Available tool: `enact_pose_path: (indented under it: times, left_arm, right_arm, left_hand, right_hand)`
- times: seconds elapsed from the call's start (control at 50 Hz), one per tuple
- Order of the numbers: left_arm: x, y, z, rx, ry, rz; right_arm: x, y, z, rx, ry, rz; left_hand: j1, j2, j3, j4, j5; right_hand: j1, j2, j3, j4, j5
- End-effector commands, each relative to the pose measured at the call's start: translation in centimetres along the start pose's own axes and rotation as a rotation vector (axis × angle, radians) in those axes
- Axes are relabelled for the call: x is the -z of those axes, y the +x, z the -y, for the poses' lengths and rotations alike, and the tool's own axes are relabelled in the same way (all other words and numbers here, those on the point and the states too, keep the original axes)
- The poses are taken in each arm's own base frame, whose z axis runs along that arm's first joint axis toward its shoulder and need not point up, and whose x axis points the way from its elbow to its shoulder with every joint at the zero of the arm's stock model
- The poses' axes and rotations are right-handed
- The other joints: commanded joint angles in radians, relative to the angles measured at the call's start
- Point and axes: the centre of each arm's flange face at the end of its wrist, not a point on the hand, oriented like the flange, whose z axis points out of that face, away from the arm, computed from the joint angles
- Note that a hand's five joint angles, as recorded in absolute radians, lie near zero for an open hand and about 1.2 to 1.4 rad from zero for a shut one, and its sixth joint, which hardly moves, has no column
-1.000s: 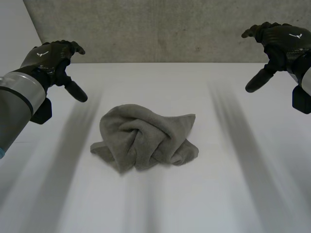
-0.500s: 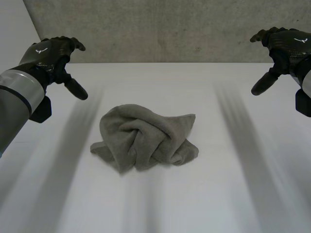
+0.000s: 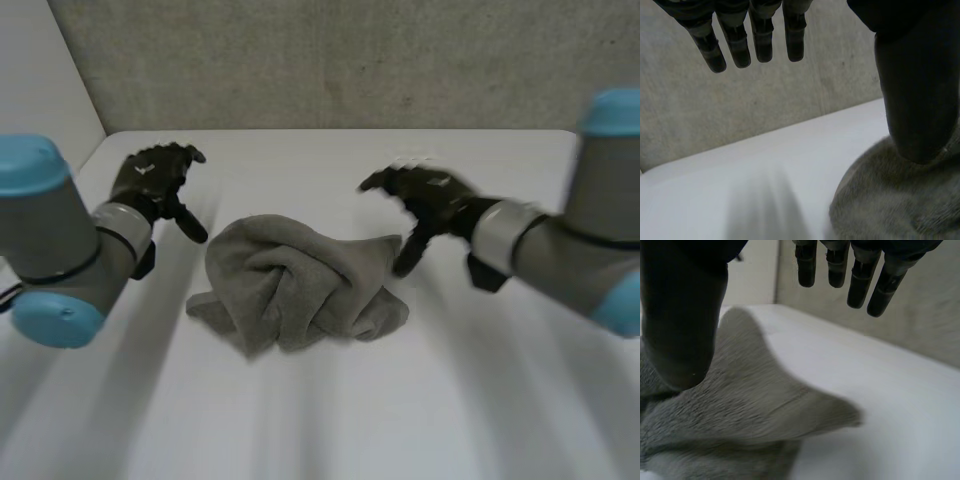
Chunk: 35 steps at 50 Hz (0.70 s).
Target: Fold the towel.
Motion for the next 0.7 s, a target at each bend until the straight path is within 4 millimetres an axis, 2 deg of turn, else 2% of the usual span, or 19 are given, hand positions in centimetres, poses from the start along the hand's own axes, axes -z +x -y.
enact_pose_path:
  times: [0.02, 0.1, 0.16, 0.2, 0.22, 0.24, 0.26, 0.28, 0.34, 0.36, 0.38, 0.4, 0.42, 0.46, 0.48, 0.52, 0.54, 0.62, 0.7]
  left_arm:
    - [-2.8, 0.5, -4.3, -0.074, -0.054, -0.076]
    - [-3.6, 0.9, -5.5, -0.103, -0.069, -0.124]
    - [-4.1, 1.0, -6.9, -0.106, -0.103, -0.146]
    - [-4.3, 1.0, -7.4, -0.106, -0.111, -0.148]
    - [-4.3, 1.0, -7.4, -0.106, -0.111, -0.148]
    - [-4.4, 1.0, -7.9, -0.107, -0.121, -0.151]
    - [-4.4, 1.0, -7.9, -0.107, -0.121, -0.151]
    - [-4.5, 1.1, -8.2, -0.106, -0.127, -0.154]
    - [-4.4, 1.1, -8.2, -0.104, -0.125, -0.157]
    - [-4.4, 1.1, -8.2, -0.104, -0.125, -0.157]
    - [-4.3, 1.2, -8.2, -0.104, -0.129, -0.157]
    - [-4.3, 1.2, -8.2, -0.104, -0.129, -0.157]
    - [-4.1, 1.5, -8.2, -0.106, -0.130, -0.165]
    - [-3.6, 2.1, -8.3, -0.107, -0.139, -0.179]
    - [-3.5, 2.1, -8.3, -0.107, -0.139, -0.179]
    - [-2.9, 2.8, -8.2, -0.108, -0.143, -0.194]
    - [-2.9, 2.8, -8.2, -0.108, -0.143, -0.194]
    - [-1.8, 3.3, -7.6, -0.106, -0.162, -0.205]
    - [-1.0, 3.6, -6.9, -0.098, -0.175, -0.234]
  right_arm:
    - [-5.5, -2.0, -4.9, 0.002, -0.062, 0.050]
    - [-7.5, -2.9, -7.7, 0.022, -0.103, -0.024]
    - [-7.6, -2.9, -8.0, 0.027, -0.107, -0.050]
    - [-7.6, -2.6, -7.9, 0.032, -0.101, -0.089]
    - [-7.6, -2.6, -7.8, 0.032, -0.101, -0.089]
    - [-7.4, -2.7, -7.3, 0.035, -0.086, -0.085]
    - [-7.4, -2.7, -7.3, 0.035, -0.086, -0.085]
    - [-6.6, -2.7, -6.0, 0.035, -0.060, -0.086]
    - [-5.4, -2.6, -4.6, 0.047, -0.031, -0.085]
    - [-4.1, -2.3, -3.5, 0.054, 0.002, -0.079]
    - [-4.1, -2.3, -3.4, 0.055, 0.002, -0.079]
    - [-2.8, -2.0, -3.0, 0.051, 0.009, -0.064]
    - [-2.8, -2.0, -3.0, 0.051, 0.010, -0.064]
    - [-0.3, -1.7, -3.2, 0.055, -0.016, -0.029]
    - [-0.3, -1.7, -3.2, 0.055, -0.016, -0.029]
    - [1.3, -0.7, -4.1, 0.085, -0.060, -0.046]
    - [1.3, -0.7, -4.1, 0.085, -0.060, -0.047]
    - [3.4, 2.1, -4.3, 0.143, -0.085, -0.130]
    - [3.7, 2.1, -4.6, 0.148, -0.108, -0.127]
  left_hand:
    - [-0.041, -0.030, -0.058, -0.066, -0.003]
    - [-0.041, -0.030, -0.058, -0.066, -0.003]
    - [-0.009, 0.002, -0.058, -0.066, 0.029]
    - [0.006, 0.017, -0.058, -0.066, 0.044]
    - [0.006, 0.017, -0.058, -0.066, 0.044]
    - [0.032, 0.043, -0.058, -0.066, 0.070]
    - [0.032, 0.043, -0.058, -0.066, 0.070]
    - [0.035, 0.046, -0.058, -0.066, 0.073]
    - [0.035, 0.046, -0.058, -0.066, 0.073]
    - [0.035, 0.046, -0.058, -0.066, 0.073]
    - [0.061, 0.072, -0.058, -0.066, 0.099]
    - [0.062, 0.072, -0.058, -0.066, 0.100]
    - [0.128, 0.139, -0.058, -0.066, 0.166]
    - [0.319, 0.330, -0.058, -0.066, 0.357]
    - [0.320, 0.331, -0.058, -0.066, 0.358]
    - [0.737, 0.748, -0.058, -0.066, 0.775]
    - [0.740, 0.751, -0.058, -0.066, 0.778]
    - [1.114, 1.125, -0.058, -0.066, 1.152]
    - [1.115, 1.126, -0.058, -0.066, 1.153]
  right_hand:
    - [-0.062, -0.072, -0.053, -0.076, -0.062]
    - [-0.062, -0.072, -0.053, -0.076, -0.062]
    - [-0.025, -0.035, -0.053, -0.076, -0.025]
    - [0.416, 0.406, -0.053, -0.076, 0.415]
    - [0.418, 0.408, -0.053, -0.076, 0.418]
    - [0.866, 0.856, -0.053, -0.076, 0.865]
    - [0.870, 0.861, -0.053, -0.076, 0.870]
    - [1.157, 1.147, -0.053, -0.076, 1.157]
    - [1.160, 1.150, -0.053, -0.076, 1.160]
    - [1.160, 1.150, -0.053, -0.076, 1.160]
    - [1.160, 1.150, -0.053, -0.076, 1.160]
    - [1.160, 1.150, -0.053, -0.076, 1.160]
    - [1.160, 1.150, -0.053, -0.076, 1.160]
    - [1.160, 1.150, -0.053, -0.076, 1.160]
    - [1.160, 1.150, -0.053, -0.076, 1.160]
    - [1.160, 1.150, -0.053, -0.076, 1.160]
    - [1.160, 1.150, -0.053, -0.076, 1.160]
    - [1.160, 1.150, -0.053, -0.076, 1.160]
    - [1.160, 1.150, -0.053, -0.076, 1.160]
